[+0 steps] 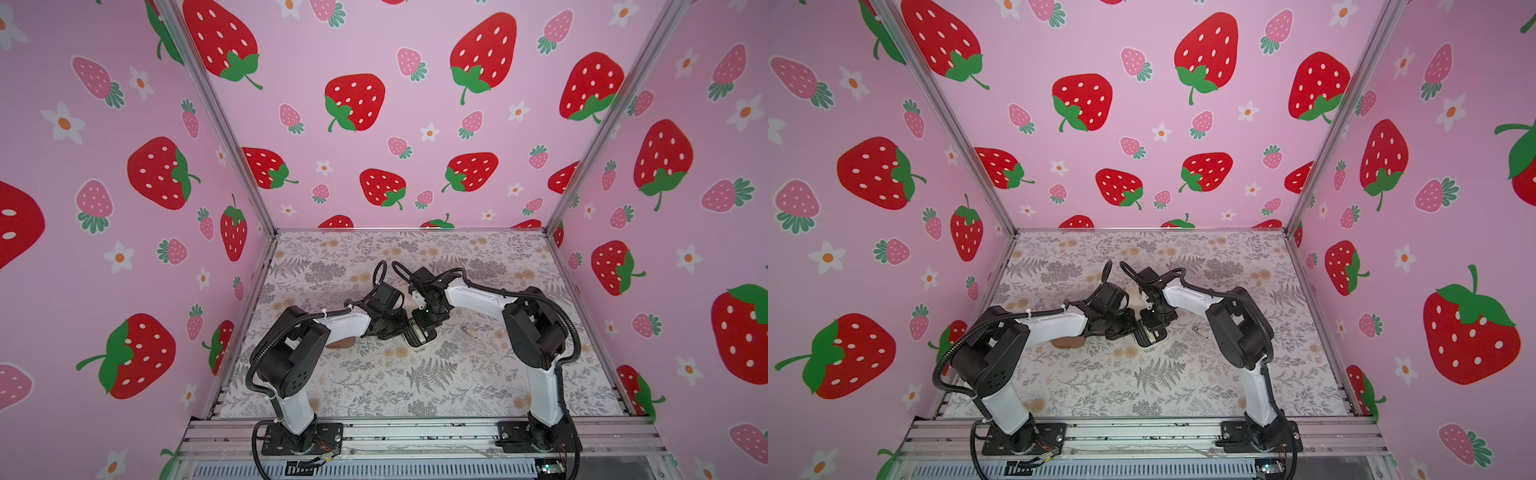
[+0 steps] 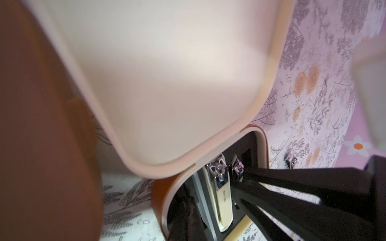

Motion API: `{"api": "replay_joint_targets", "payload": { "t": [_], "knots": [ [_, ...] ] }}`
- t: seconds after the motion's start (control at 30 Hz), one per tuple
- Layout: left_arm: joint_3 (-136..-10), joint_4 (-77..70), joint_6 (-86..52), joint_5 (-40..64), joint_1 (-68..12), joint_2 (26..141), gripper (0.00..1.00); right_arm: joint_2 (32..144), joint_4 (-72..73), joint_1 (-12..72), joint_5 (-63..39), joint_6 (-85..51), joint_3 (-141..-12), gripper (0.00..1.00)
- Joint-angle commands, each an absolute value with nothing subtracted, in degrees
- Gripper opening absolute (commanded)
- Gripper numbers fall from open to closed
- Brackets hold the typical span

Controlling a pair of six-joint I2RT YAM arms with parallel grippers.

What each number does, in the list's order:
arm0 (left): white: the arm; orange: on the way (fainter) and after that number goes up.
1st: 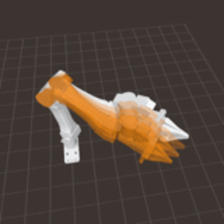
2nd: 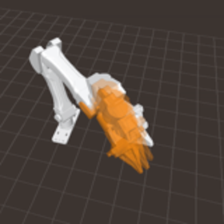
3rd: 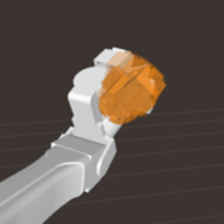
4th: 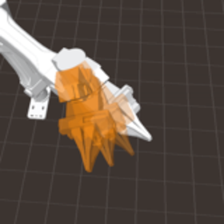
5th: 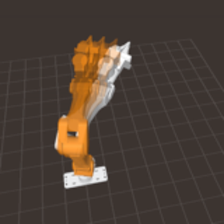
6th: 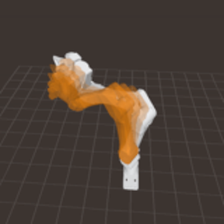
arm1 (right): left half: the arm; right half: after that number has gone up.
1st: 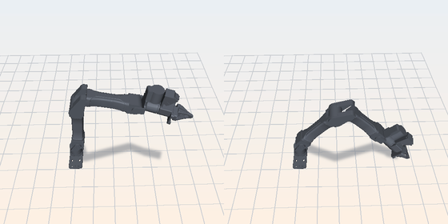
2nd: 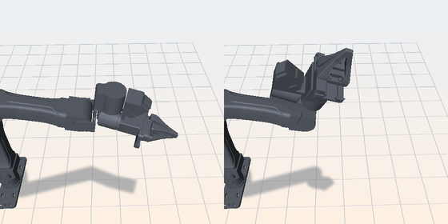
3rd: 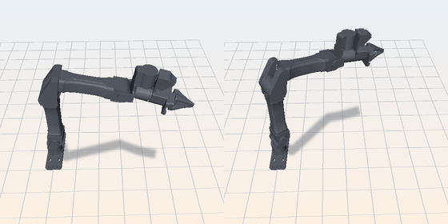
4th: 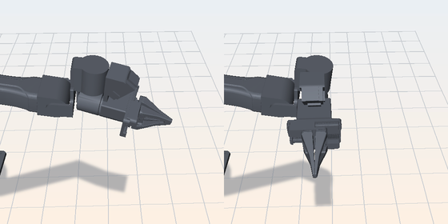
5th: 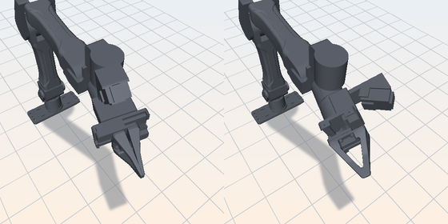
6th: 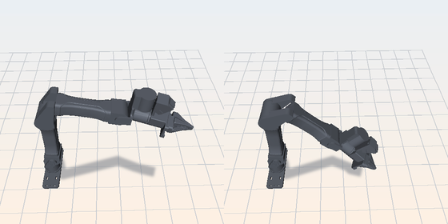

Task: Organize nail clipper sets
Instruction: Place the nail clipper in the storage box.

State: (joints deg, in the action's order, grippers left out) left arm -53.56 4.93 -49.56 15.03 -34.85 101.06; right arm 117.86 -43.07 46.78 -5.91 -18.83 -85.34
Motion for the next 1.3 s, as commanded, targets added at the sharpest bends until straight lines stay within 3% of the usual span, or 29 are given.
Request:
{"api": "replay_joint_targets", "payload": {
  "t": [0.0,0.33,0.83,1.27],
  "knots": [
    [-53.0,7.5,-49.7,13.9,-34.5,101.4,0.0,122.1,-49.9,47.5,1.7,-18.5,-85.9,0.03],
    [-53.3,7.8,-49.7,13.9,-34.5,101.5,0.0,126.9,-50.3,48.5,3.1,-18.5,-86.8,0.05],
    [-53.3,7.6,-49.6,14.4,-34.5,101.6,0.0,120.6,-48.7,48.5,-3.0,-18.3,-88.9,0.2],
    [-53.7,7.5,-49.7,14.9,-34.5,102.3,0.0,115.8,-49.0,48.5,-4.8,-18.1,-90.9,0.23]
  ]
}}
